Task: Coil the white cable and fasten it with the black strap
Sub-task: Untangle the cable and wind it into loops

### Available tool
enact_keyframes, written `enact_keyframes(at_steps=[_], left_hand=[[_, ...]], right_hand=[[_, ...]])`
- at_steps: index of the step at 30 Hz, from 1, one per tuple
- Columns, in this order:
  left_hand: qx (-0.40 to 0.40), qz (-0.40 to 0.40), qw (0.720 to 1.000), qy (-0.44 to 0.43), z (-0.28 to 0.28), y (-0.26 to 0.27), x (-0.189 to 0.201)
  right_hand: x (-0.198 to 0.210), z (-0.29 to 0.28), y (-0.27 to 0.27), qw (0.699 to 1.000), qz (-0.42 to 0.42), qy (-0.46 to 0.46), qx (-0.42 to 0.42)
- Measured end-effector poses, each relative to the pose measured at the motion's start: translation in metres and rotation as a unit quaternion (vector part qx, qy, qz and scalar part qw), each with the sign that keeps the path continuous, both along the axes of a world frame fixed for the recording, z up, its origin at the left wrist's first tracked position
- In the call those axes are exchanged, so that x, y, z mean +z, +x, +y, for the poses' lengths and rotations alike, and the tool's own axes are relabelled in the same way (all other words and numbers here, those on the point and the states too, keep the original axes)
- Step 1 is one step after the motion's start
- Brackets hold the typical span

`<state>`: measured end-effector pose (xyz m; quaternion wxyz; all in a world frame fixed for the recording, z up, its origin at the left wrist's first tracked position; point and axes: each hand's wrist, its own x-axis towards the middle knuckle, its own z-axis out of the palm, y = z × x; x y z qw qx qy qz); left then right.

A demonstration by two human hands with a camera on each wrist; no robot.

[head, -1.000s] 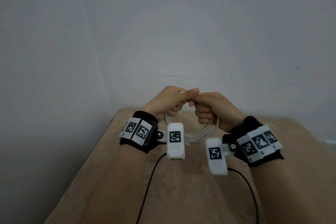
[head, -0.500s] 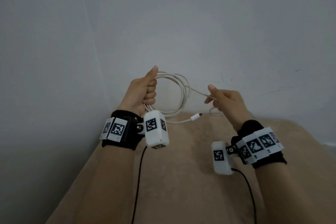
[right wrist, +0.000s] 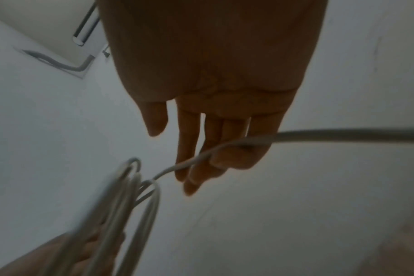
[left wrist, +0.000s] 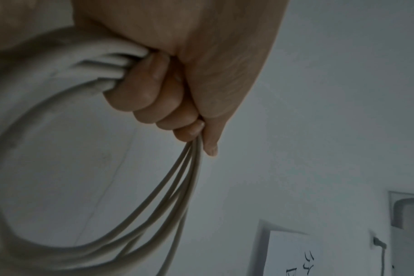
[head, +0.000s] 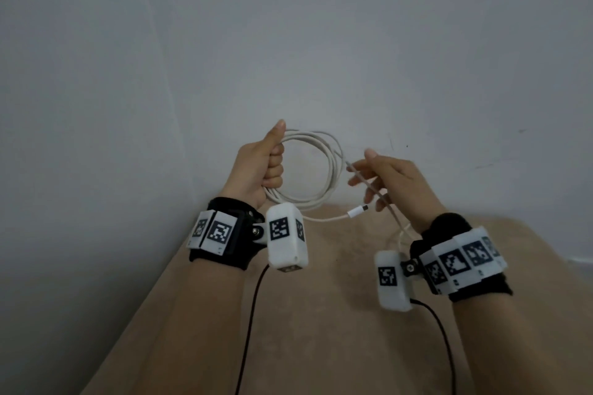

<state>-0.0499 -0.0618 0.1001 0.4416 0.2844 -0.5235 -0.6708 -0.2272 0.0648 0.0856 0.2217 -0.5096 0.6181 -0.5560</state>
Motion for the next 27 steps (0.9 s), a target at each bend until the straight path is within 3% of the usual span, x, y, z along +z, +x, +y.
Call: enact_keyframes(at_steps=[4, 10, 13, 19, 27], left_hand=[[0.002, 0.012, 1.000, 0.021, 0.002, -0.004, -0.001], [0.017, 0.086, 0.991, 0.096, 0.001, -0.003, -0.003], [0.025, 0.103, 0.988, 0.111, 0.003, -0.007, -0.002], [0.031, 0.136, 0.981, 0.134, 0.012, -0.021, -0.003], [0.054, 0.162, 0.974, 0.148, 0.026, -0.043, -0.008]], right_hand=[[-0.003, -0.007, 0.014, 0.996, -0.069, 0.029, 0.054], [-0.008, -0.010, 0.013, 0.975, -0.182, -0.019, 0.130], [-0.010, -0.010, 0.014, 0.967, -0.190, -0.055, 0.158], [-0.009, -0.010, 0.026, 0.982, -0.123, -0.065, 0.124], [-0.015, -0.019, 0.037, 0.980, -0.161, -0.112, 0.012]])
